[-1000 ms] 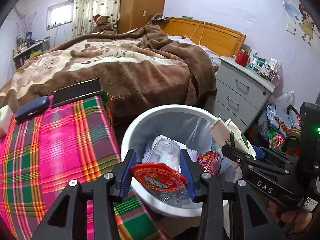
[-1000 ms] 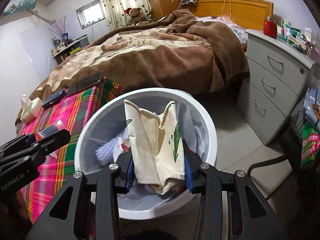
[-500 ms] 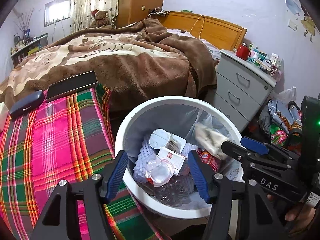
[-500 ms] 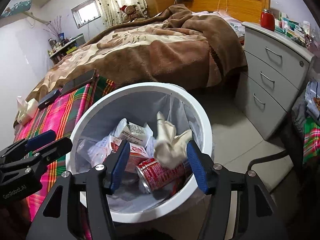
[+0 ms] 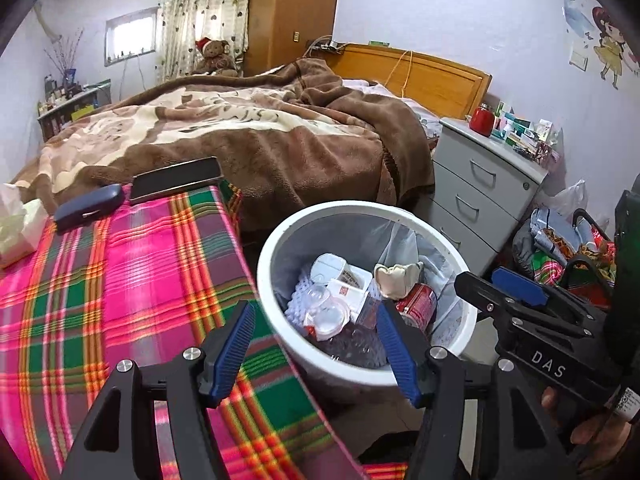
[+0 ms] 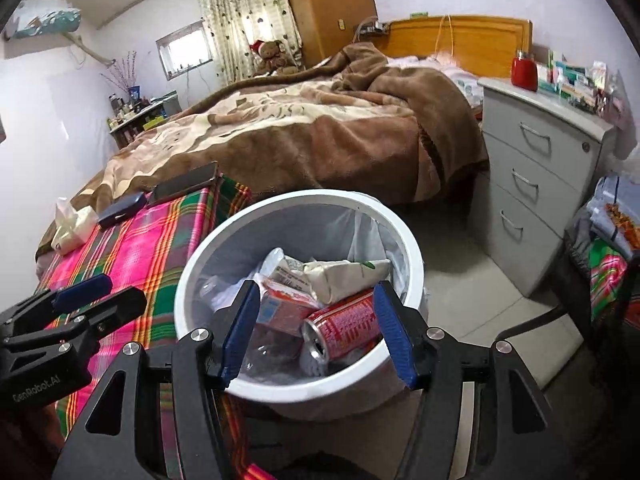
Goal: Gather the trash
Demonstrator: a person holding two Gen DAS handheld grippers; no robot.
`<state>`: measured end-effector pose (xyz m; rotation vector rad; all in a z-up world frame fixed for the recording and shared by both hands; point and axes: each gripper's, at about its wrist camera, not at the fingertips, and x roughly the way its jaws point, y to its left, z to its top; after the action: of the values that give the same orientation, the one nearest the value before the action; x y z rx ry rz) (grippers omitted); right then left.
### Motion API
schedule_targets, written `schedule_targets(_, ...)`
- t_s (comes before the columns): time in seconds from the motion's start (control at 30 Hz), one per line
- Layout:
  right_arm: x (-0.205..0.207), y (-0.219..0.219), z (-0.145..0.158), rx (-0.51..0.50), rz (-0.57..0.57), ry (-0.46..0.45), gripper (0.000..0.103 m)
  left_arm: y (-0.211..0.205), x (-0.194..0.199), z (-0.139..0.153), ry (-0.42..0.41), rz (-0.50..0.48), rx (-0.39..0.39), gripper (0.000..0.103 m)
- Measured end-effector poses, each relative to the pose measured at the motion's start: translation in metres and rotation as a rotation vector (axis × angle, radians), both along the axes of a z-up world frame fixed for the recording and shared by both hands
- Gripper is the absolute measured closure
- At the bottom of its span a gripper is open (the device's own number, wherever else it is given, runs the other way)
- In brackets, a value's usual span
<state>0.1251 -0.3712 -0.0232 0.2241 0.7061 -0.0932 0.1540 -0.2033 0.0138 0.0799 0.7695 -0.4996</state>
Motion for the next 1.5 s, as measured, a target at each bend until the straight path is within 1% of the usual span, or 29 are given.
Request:
schedule_targets(0.17,-0.021,0.013,0.008,-0.016,0.002,-0.050,0.043,0.017,-0.025,0.005,-0.038,0.033,0.008,0.040)
schedule_targets(0.27,-0.034,0.020,0.012,-0.019,0.006,-0.076,0.043,0.027,-0.042,0.009,-0.077,0.055,0.011,0.040)
schedule_targets(0.43,-0.050,0.033,0.013,-0.028,0.002,-0.103,0.043,0.043,-0.068,0.012,-0.133,0.104,0.016,0.040)
schedule_targets(0.53,-0.056,0.042,0.009,-0.037,0.003,-0.102,0.043,0.053,-0.084,0.012,-0.162,0.128,-0.001,0.040)
schedule_targets(0.77,-0.065,0.056,0.004,-0.077,-0.010,-0.109,0.043,0.063,-0.102,0.006,-0.175,0.152,0.030,0.040)
schedule_targets(0.87,-0.068,0.060,0.002,-0.062,-0.001,-0.115,0.043,0.066,-0.107,0.003,-0.181,0.163,0.041,0.040)
schedule_targets(1.03,-0.072,0.060,0.001,-0.053,-0.004,-0.119,0.043,0.071,-0.113,0.001,-0.179,0.168,0.025,0.040)
schedule_targets(1.5,-0.078,0.067,0.002,-0.051,-0.004,-0.124,0.043,0.071,-0.120,0.003,-0.185,0.173,0.027,0.040)
